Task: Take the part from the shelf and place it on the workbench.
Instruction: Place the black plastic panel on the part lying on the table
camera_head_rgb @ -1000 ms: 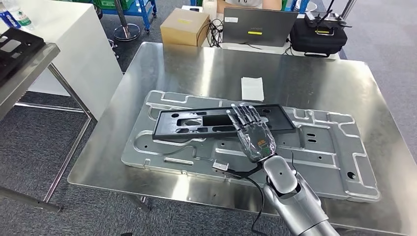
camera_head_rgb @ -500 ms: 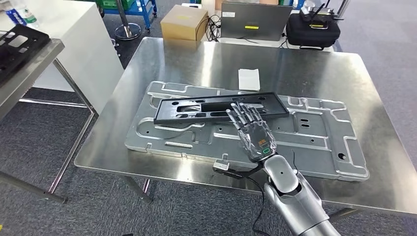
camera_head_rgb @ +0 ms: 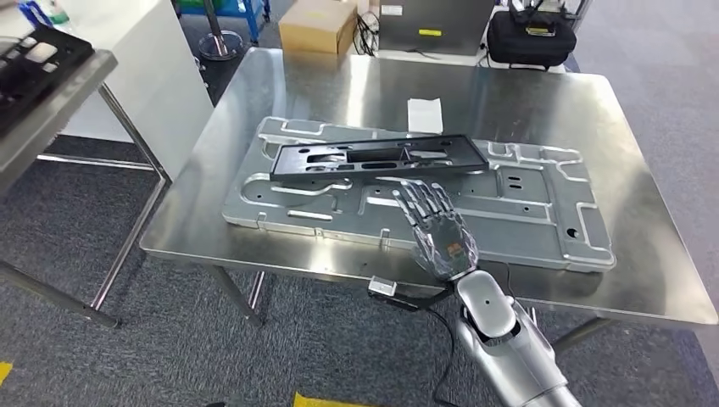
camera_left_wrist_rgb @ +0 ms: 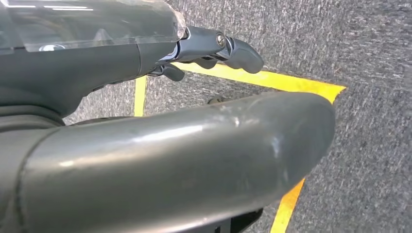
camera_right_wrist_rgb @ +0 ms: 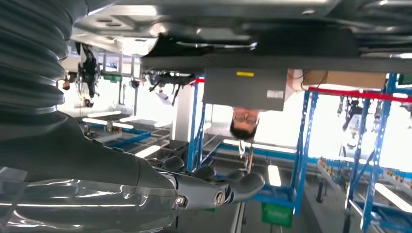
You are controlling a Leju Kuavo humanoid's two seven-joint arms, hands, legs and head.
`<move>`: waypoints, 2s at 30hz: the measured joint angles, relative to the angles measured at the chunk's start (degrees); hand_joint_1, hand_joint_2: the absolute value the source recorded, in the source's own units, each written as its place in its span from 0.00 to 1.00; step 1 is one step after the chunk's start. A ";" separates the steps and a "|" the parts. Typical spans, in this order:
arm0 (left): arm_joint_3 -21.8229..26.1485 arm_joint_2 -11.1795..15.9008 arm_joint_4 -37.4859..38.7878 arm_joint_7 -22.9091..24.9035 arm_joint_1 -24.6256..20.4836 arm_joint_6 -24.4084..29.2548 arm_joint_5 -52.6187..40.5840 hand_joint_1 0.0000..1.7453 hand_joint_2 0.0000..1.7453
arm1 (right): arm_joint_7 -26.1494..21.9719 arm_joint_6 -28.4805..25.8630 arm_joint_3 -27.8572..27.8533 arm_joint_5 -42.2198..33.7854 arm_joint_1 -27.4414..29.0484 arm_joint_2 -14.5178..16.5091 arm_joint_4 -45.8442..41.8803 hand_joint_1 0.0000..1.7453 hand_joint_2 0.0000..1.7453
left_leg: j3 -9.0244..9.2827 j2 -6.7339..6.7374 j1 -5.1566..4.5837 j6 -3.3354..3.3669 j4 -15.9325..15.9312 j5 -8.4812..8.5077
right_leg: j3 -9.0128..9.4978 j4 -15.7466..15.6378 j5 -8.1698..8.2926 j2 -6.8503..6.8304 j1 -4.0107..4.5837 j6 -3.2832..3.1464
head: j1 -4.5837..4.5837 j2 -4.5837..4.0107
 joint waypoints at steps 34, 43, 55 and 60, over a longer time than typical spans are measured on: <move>4.53 0.16 0.00 -2.69 1.60 -0.10 4.86 0.00 0.00 | -2.85 -16.03 -2.30 -23.19 25.18 -0.49 -11.22 0.00 1.00 | -1.43 -0.20 0.57 -1.25 3.35 -4.41 | 0.46 -1.21 0.48 -0.88 -0.71 -0.94 | -0.13 -0.01; 8.12 0.25 -0.02 -3.08 1.81 0.32 6.75 0.00 0.00 | -32.21 8.36 -39.90 -50.21 30.23 16.85 1.37 0.00 0.00 | 9.71 -0.32 0.37 -0.44 2.67 -8.66 | -7.12 0.24 6.09 -1.02 0.04 -0.62 | -0.46 0.01; 10.60 0.23 -0.02 -3.51 1.69 1.12 8.02 0.00 0.00 | -33.96 15.49 -82.44 -50.89 21.14 18.32 38.65 0.00 0.00 | 4.08 0.85 0.21 1.86 -2.13 -3.07 | -8.81 15.61 -1.50 -0.26 -0.99 2.62 | -0.23 -0.01; 11.36 0.15 -0.02 -3.56 1.37 1.83 8.42 0.00 0.00 | -28.90 12.95 -88.90 -50.50 18.07 17.73 48.07 0.00 0.00 | 0.68 0.82 0.11 0.11 0.16 -0.97 | 4.14 -1.44 -2.59 -0.09 -1.01 1.91 | -0.15 0.00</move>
